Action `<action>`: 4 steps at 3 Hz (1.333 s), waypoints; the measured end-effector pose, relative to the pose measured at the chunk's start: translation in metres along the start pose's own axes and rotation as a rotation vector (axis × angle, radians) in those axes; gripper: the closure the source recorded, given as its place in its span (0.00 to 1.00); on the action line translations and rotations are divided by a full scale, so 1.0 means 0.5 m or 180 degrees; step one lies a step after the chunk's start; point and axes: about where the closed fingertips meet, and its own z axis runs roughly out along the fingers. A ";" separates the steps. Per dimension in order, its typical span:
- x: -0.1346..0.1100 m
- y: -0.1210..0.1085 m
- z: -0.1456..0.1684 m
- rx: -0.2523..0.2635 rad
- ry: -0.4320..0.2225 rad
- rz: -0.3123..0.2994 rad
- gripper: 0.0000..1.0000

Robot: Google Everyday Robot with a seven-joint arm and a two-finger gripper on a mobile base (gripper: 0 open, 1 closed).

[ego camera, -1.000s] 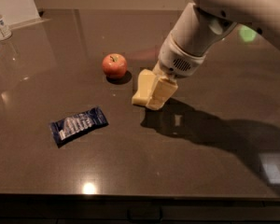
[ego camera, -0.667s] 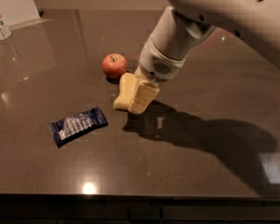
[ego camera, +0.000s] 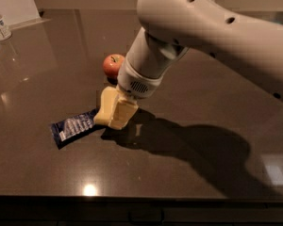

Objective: Move sponge near rxbar blueberry

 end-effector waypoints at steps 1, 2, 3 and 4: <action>-0.013 0.013 0.023 -0.0014 -0.0015 0.0016 0.59; -0.013 0.014 0.021 -0.0010 -0.0011 0.0008 0.36; -0.014 0.016 0.021 -0.0006 -0.0008 0.0001 0.13; -0.016 0.018 0.020 -0.0004 -0.0005 -0.0007 0.00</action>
Offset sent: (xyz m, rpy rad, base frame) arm -0.0042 0.0093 -0.0065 0.0043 0.0046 -0.0018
